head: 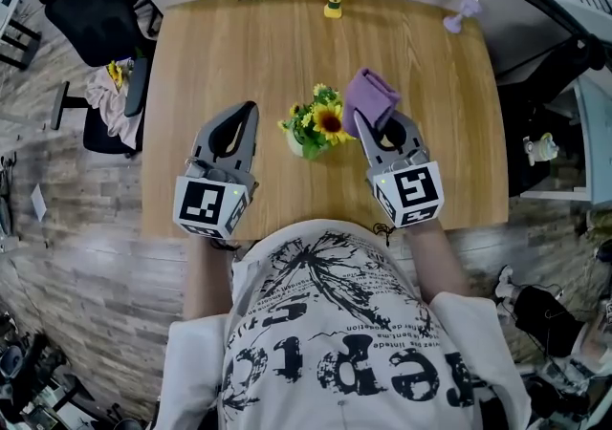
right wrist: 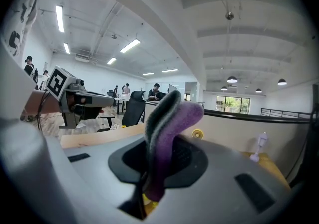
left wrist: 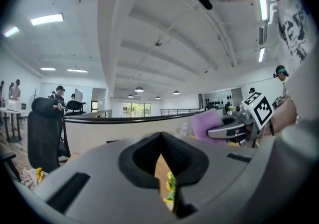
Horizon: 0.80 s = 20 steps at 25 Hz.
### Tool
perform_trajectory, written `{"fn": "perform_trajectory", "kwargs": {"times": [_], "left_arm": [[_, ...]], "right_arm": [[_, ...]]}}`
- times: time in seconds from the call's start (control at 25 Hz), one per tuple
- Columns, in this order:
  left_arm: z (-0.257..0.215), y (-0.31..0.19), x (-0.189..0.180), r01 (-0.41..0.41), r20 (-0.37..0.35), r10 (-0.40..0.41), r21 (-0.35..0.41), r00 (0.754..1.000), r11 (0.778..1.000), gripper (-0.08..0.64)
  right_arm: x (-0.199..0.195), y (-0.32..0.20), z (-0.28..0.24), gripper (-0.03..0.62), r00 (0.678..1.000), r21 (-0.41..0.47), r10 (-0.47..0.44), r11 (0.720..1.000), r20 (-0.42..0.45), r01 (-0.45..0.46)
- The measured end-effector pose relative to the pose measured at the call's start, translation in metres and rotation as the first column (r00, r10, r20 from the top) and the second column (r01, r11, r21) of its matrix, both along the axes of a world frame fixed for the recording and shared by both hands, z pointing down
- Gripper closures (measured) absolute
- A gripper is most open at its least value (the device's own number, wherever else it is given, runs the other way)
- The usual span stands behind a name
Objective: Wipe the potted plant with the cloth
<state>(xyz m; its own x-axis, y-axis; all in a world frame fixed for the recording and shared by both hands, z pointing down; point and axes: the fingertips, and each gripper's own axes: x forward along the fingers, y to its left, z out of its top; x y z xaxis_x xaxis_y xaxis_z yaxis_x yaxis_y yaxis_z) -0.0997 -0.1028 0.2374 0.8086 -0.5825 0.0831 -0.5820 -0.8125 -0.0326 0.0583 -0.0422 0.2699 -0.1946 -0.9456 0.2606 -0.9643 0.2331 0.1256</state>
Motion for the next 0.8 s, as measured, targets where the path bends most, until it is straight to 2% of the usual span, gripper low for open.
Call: {"fn": "perform_trajectory", "kwargs": {"times": [0.24, 0.48, 0.8], "left_arm": [[0.002, -0.005, -0.003, -0.004, 0.004, 0.004, -0.008, 1.000, 1.000, 0.557], [-0.006, -0.001, -0.004, -0.031, -0.009, 0.031, 0.018, 0.999, 0.999, 0.557], [-0.005, 0.001, 0.002, -0.032, -0.015, 0.032, 0.005, 0.999, 0.999, 0.557]], "right_arm": [[-0.010, -0.004, 0.003, 0.534, 1.000, -0.005, -0.001, 1.000, 0.012, 0.001], [-0.015, -0.005, -0.001, 0.534, 0.999, -0.004, 0.001, 1.000, 0.039, -0.001], [-0.005, -0.005, 0.007, 0.534, 0.999, -0.026, 0.032, 0.999, 0.039, -0.031]]}}
